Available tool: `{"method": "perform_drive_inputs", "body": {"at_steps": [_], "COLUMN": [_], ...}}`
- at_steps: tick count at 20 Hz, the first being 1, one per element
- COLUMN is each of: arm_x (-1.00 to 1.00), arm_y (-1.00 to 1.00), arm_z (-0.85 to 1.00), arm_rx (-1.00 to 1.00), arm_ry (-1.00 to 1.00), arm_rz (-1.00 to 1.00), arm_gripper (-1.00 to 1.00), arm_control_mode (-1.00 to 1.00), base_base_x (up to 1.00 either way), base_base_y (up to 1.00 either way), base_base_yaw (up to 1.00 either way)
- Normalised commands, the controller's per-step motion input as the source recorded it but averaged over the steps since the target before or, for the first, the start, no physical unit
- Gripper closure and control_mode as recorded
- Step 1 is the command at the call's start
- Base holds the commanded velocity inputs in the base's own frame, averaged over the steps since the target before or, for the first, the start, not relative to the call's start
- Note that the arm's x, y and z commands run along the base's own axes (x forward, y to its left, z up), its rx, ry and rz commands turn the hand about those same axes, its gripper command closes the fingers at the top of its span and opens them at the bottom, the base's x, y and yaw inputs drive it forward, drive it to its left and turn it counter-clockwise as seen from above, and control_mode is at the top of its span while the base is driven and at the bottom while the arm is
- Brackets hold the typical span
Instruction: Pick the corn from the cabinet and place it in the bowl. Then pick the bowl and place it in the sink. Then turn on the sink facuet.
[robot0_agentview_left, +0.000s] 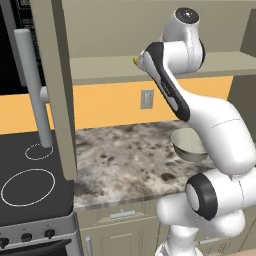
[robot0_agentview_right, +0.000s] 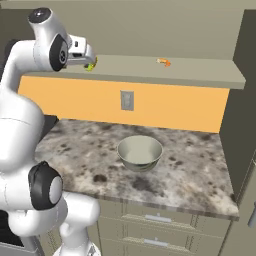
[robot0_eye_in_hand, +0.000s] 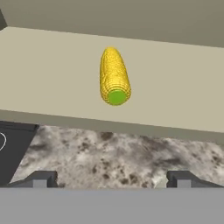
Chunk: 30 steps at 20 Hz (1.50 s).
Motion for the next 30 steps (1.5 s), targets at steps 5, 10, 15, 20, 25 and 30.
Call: {"method": "perform_drive_inputs", "body": {"at_steps": [5,10,15,20,25,30], "arm_x": [0.65,0.51,0.33,0.44,0.47,0.13], "arm_y": [0.01,0.0,0.01,0.0,0.01,0.02], "arm_z": [-0.02,-0.16,-0.16,-0.13,-0.17,-0.12], "arm_rx": [-0.02,-0.01,0.0,0.0,0.0,0.0], "arm_ry": [-0.05,-0.03,0.0,0.0,0.0,0.0], "arm_rz": [0.0,0.0,0.0,0.0,0.0,0.0], "arm_gripper": [-1.0,-1.0,-1.0,-1.0,-1.0,1.0], "arm_control_mode": [-1.0,-1.0,-1.0,-1.0,-1.0,-1.0], "base_base_x": [0.0,0.0,0.0,0.0,0.0,0.0], "base_base_y": [0.0,0.0,0.0,0.0,0.0,0.0], "base_base_yaw": [0.0,0.0,0.0,0.0,0.0,0.0]}}
